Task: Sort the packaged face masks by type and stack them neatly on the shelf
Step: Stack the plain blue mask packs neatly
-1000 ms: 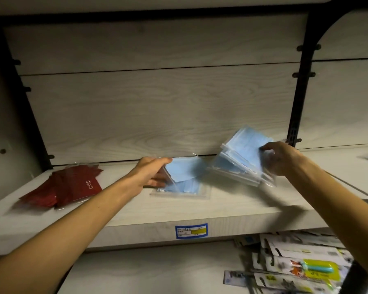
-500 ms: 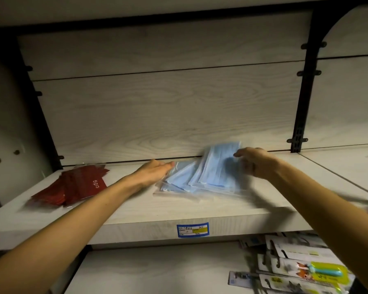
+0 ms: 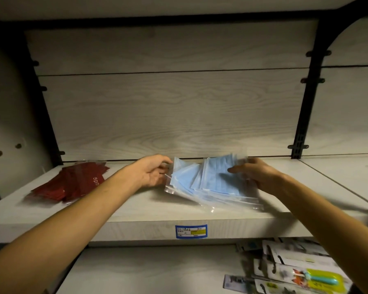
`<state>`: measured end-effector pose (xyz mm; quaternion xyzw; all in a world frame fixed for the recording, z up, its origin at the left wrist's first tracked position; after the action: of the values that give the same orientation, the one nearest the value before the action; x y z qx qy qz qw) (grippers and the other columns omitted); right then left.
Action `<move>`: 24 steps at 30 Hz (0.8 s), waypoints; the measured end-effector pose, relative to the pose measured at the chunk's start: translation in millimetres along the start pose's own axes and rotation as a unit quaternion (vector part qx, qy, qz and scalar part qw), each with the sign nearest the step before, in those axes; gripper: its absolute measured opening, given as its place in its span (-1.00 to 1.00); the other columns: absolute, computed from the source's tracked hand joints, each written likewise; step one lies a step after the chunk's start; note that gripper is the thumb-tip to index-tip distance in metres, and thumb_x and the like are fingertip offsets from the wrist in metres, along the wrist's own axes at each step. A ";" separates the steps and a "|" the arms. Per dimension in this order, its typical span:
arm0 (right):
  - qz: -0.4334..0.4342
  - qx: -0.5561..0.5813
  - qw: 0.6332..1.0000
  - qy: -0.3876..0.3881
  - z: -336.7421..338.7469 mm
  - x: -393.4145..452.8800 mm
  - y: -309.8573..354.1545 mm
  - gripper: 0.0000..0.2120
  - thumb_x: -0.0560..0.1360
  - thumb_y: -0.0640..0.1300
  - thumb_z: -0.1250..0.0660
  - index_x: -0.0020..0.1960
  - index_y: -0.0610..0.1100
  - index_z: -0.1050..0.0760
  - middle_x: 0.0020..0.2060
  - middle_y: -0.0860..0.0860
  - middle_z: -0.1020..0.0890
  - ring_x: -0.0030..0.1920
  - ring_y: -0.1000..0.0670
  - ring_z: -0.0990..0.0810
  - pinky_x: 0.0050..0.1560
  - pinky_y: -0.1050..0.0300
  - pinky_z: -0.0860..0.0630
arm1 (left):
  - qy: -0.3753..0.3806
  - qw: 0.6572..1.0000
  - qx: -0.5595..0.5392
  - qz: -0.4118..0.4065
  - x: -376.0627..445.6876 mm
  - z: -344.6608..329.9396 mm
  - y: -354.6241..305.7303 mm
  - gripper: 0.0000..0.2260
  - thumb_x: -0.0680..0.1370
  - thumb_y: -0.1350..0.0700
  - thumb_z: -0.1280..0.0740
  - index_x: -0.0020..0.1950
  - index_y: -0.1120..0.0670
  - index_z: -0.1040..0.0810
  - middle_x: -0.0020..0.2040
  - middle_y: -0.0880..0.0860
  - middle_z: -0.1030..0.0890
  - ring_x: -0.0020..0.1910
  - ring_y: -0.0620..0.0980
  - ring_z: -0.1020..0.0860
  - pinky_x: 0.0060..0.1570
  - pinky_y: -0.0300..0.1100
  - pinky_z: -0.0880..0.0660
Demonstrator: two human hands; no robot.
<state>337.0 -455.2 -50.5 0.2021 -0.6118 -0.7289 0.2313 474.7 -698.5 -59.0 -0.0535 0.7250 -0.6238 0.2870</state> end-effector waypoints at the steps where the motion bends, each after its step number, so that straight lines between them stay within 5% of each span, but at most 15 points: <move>1: -0.003 -0.002 1.000 -0.001 1.7 0.2 -1.3 -0.84 0.48 -0.32 -0.44 0.03 -0.34 -0.56 -0.23 -0.20 -0.58 -0.35 -0.05 -0.59 -0.45 0.14 -0.50 | 0.004 1.000 0.004 -0.002 0.5 -1.8 2.0 -0.83 0.63 0.29 -0.22 -0.15 0.21 -0.47 -0.19 0.18 -0.55 -0.36 0.04 -0.56 -0.34 -0.12 -0.58; 3: -0.010 -0.010 1.000 -0.003 5.2 0.9 -3.4 -0.88 0.48 -0.30 -0.45 -0.02 -0.31 -0.56 -0.26 -0.17 -0.58 -0.39 -0.02 -0.58 -0.49 0.17 -0.50 | -0.007 1.000 0.021 -0.010 1.6 -4.1 4.6 -0.87 0.62 0.35 -0.24 -0.08 0.23 -0.53 -0.16 0.17 -0.60 -0.25 0.04 -0.58 -0.30 -0.16 -0.61; 7: -0.004 -0.021 1.000 -0.007 12.4 0.2 -3.9 -0.80 0.48 -0.28 -0.46 0.06 -0.34 -0.56 -0.16 -0.23 -0.57 -0.25 -0.12 -0.59 -0.36 0.09 -0.50 | -0.046 0.994 0.081 -0.050 4.0 -7.8 0.9 -0.93 0.50 0.33 -0.45 -0.04 0.21 -0.65 -0.21 0.13 -0.66 -0.37 -0.02 -0.60 -0.48 -0.24 -0.56; 12: -0.023 -0.016 0.999 -0.024 27.3 -1.7 -10.8 -0.82 0.48 -0.27 -0.47 0.04 -0.33 -0.61 -0.02 -0.29 -0.67 -0.15 -0.15 -0.65 -0.24 0.07 -0.60 | -0.046 0.990 0.115 -0.071 8.2 -18.0 -2.5 -0.70 0.36 0.28 -0.60 0.06 0.25 -0.67 -0.02 0.20 -0.71 -0.11 0.13 -0.66 -0.06 0.01 -0.65; 15: -0.034 -0.011 0.998 -0.051 38.2 -3.1 -14.7 -0.79 0.48 -0.31 -0.45 0.07 -0.40 -0.59 -0.06 -0.32 -0.63 -0.16 -0.21 -0.61 -0.21 0.01 -0.57 | -0.039 0.987 0.141 -0.073 9.4 -26.1 -3.4 -0.77 0.38 0.30 -0.58 -0.01 0.23 -0.65 -0.06 0.21 -0.72 -0.19 0.12 -0.68 -0.20 -0.06 -0.65; 17: -0.040 -0.007 0.997 -0.063 43.1 -5.4 -15.1 -0.81 0.48 -0.32 -0.44 0.06 -0.38 -0.59 -0.13 -0.28 -0.59 -0.27 -0.16 -0.58 -0.27 0.05 -0.53 | -0.028 0.988 0.129 -0.077 11.2 -31.4 -4.3 -0.75 0.41 0.30 -0.56 0.06 0.24 -0.65 -0.06 0.20 -0.72 -0.12 0.14 -0.71 -0.11 0.01 -0.67; 19: -0.048 -0.007 0.997 -0.067 44.4 -7.4 -16.2 -0.83 0.49 -0.31 -0.42 0.06 -0.36 -0.58 -0.17 -0.25 -0.57 -0.34 -0.09 -0.53 -0.34 0.09 -0.48 | -0.003 0.993 0.103 -0.065 13.2 -39.1 -1.6 -0.75 0.49 0.21 -0.51 0.15 0.21 -0.65 -0.04 0.16 -0.73 -0.07 0.12 -0.70 0.00 0.03 -0.65; 24: -0.040 -0.031 0.993 -0.104 36.5 -6.0 -17.7 -0.92 0.51 -0.33 -0.37 -0.04 -0.36 -0.57 -0.26 -0.25 -0.54 -0.38 -0.11 -0.51 -0.42 0.11 -0.46 | 0.081 0.995 0.048 -0.013 12.2 -64.0 11.3 -0.76 0.53 -0.12 -0.45 -0.10 0.05 -0.70 -0.15 0.08 -0.74 -0.25 0.03 -0.72 -0.24 -0.12 -0.65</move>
<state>319.2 -420.0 -61.7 0.1422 -0.6011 -0.7733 0.1429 436.8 -645.4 -70.2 0.0017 0.7143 -0.6640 0.2213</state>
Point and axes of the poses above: each hand's wrist, its own x-axis towards the middle knuckle, its own z-axis out of the back of the hand, y = z × x, the point moved 8 cm from there along x, towards the middle knuckle
